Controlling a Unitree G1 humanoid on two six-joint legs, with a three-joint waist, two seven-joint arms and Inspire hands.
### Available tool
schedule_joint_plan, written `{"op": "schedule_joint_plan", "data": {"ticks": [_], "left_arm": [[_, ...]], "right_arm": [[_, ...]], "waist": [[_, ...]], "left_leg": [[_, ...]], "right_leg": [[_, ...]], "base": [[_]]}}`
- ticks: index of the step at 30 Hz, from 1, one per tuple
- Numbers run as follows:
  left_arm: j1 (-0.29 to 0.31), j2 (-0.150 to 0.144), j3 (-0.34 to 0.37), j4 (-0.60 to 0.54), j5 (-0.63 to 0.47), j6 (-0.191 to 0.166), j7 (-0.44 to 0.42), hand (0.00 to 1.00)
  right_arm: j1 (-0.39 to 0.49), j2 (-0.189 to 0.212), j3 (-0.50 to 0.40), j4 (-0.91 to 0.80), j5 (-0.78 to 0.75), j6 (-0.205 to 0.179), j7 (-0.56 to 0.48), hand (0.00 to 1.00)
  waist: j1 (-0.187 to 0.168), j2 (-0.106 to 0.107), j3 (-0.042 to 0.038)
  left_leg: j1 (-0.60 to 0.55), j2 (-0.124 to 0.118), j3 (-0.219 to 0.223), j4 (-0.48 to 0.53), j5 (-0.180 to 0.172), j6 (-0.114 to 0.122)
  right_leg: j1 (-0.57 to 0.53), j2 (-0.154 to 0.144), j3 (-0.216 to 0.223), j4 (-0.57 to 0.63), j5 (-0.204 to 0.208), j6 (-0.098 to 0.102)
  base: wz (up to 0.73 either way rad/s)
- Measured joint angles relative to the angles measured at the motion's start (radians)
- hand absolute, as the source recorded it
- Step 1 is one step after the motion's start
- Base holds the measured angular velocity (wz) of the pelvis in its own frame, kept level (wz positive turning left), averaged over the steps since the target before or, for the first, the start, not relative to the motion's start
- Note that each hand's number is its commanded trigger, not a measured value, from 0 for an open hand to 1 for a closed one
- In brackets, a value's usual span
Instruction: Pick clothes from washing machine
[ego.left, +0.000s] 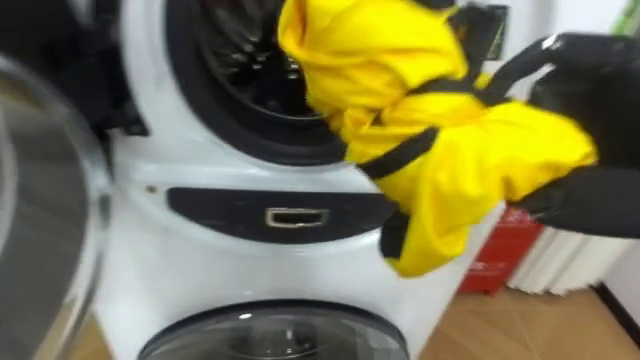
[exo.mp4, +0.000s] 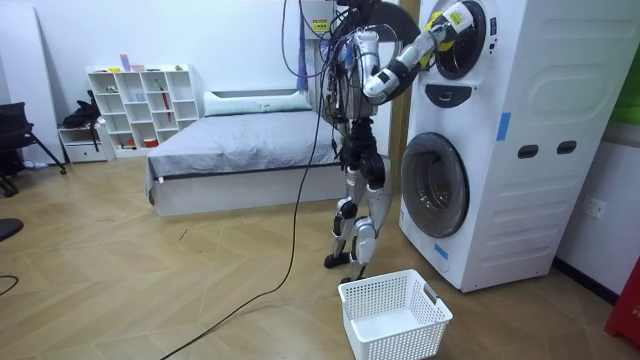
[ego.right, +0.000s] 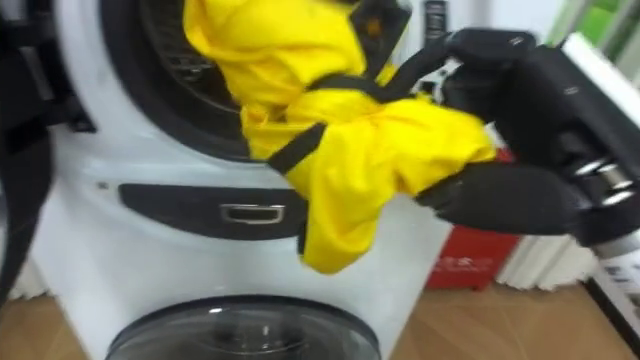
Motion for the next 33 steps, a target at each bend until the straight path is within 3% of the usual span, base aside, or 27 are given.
{"op": "schedule_joint_plan", "data": {"ticks": [4, 5, 6, 8, 16, 19, 21, 24, 29, 33], "left_arm": [[-0.017, 0.016, -0.001, -0.005, 0.000, -0.009, 0.002, 0.00], [-0.027, 0.019, -0.002, -0.005, 0.000, -0.010, 0.003, 0.00], [-0.035, 0.019, -0.004, -0.005, 0.000, -0.010, 0.003, 0.00], [-0.048, 0.020, -0.007, -0.001, 0.000, -0.009, 0.003, 0.00], [-0.127, 0.043, -0.083, 0.004, 0.000, 0.017, -0.025, 0.00], [-0.159, 0.049, -0.138, 0.004, -0.001, 0.029, -0.034, 0.00], [-0.187, 0.048, -0.187, 0.004, -0.002, 0.033, -0.051, 0.00], [-0.210, 0.047, -0.224, 0.004, -0.026, 0.033, -0.057, 0.00], [-0.214, 0.042, -0.310, 0.007, -0.063, 0.065, -0.061, 0.00], [-0.234, 0.015, -0.394, 0.005, -0.100, 0.045, -0.061, 0.00]], "right_arm": [[0.081, 0.001, -0.039, 0.006, 0.000, -0.012, -0.030, 1.00], [0.102, 0.001, -0.039, 0.012, 0.000, -0.012, -0.032, 1.00], [0.116, 0.001, -0.039, 0.020, -0.002, -0.012, -0.031, 1.00], [0.140, 0.001, -0.039, 0.042, -0.003, -0.012, -0.028, 1.00], [0.209, 0.008, -0.009, 0.142, -0.055, 0.010, 0.015, 1.00], [0.225, 0.023, 0.026, 0.195, -0.112, 0.022, 0.018, 1.00], [0.227, 0.041, 0.060, 0.268, -0.161, 0.026, 0.014, 1.00], [0.236, 0.083, 0.090, 0.358, -0.192, 0.039, 0.010, 1.00], [0.228, 0.123, 0.168, 0.560, -0.179, 0.049, -0.022, 1.00], [0.219, 0.146, 0.214, 0.758, -0.203, 0.054, -0.056, 1.00]], "waist": [[-0.013, 0.003, 0.0018], [-0.016, 0.006, 0.0054], [-0.018, 0.009, 0.0153], [-0.029, 0.012, 0.0212], [-0.045, 0.028, 0.0271], [-0.056, 0.038, 0.0265], [-0.066, 0.054, 0.0211], [-0.078, 0.074, 0.0212], [-0.103, 0.106, 0.0220], [-0.118, 0.147, 0.0230]], "left_leg": [[0.013, 0.014, 0.051, 0.000, -0.014, -0.007], [0.019, 0.019, 0.071, -0.002, -0.016, -0.010], [0.028, 0.022, 0.090, -0.003, -0.018, -0.013], [0.031, 0.027, 0.119, -0.004, -0.021, -0.017], [0.020, 0.050, 0.271, 0.011, -0.038, -0.029], [0.025, 0.053, 0.315, 0.017, -0.039, -0.031], [0.025, 0.055, 0.351, 0.018, -0.040, -0.032], [0.029, 0.055, 0.358, 0.016, -0.040, -0.033], [0.022, 0.053, 0.365, 0.017, -0.040, -0.033], [-0.007, 0.051, 0.347, 0.018, -0.044, -0.036]], "right_leg": [[-0.009, 0.017, 0.044, 0.002, 0.002, -0.003], [-0.011, 0.023, 0.062, 0.003, 0.003, -0.006], [-0.012, 0.028, 0.081, 0.004, 0.006, -0.008], [-0.020, 0.035, 0.102, 0.004, 0.009, -0.010], [-0.103, 0.078, 0.235, 0.055, 0.017, -0.017], [-0.117, 0.088, 0.272, 0.056, 0.020, -0.021], [-0.136, 0.101, 0.313, 0.056, 0.028, -0.020], [-0.137, 0.111, 0.348, 0.054, 0.034, -0.020], [-0.166, 0.124, 0.390, 0.073, 0.034, -0.020], [-0.195, 0.122, 0.385, 0.077, 0.035, -0.018]], "base": [[-0.43], [-0.47], [-0.48], [-0.46], [-0.59], [-0.48], [-0.53], [-0.42], [-0.30], [-0.01]]}}
